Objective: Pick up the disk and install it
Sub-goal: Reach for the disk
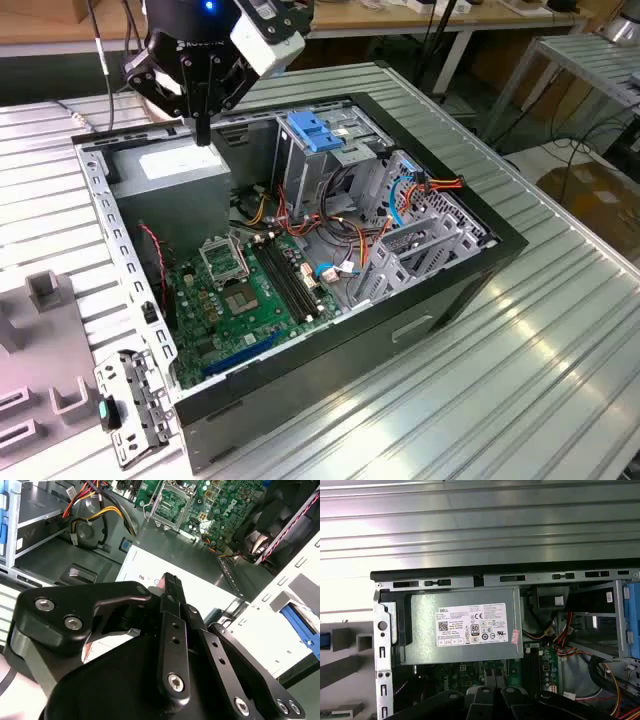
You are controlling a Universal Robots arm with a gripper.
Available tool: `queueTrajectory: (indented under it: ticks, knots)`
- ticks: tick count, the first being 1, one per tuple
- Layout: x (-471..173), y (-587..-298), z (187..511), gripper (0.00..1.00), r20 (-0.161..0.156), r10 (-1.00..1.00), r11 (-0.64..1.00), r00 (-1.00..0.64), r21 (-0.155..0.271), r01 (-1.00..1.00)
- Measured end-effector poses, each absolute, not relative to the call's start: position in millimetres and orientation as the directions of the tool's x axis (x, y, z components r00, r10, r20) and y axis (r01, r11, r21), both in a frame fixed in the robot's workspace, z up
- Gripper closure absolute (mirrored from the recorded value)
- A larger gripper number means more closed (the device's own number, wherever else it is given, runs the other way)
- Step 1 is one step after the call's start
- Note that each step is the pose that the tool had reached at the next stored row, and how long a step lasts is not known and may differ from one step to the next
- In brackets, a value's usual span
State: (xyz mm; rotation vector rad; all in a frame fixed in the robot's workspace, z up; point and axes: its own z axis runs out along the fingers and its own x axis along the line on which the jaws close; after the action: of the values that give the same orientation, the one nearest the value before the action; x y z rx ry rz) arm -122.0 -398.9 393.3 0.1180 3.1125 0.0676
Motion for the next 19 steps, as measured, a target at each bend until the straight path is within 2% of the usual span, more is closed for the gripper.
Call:
queueTrajectory:
  ticks: [19]
  knots:
    - [-136,-399,393,0.89,-0.024,0.076,0.996,-0.997,0.044,0.075]
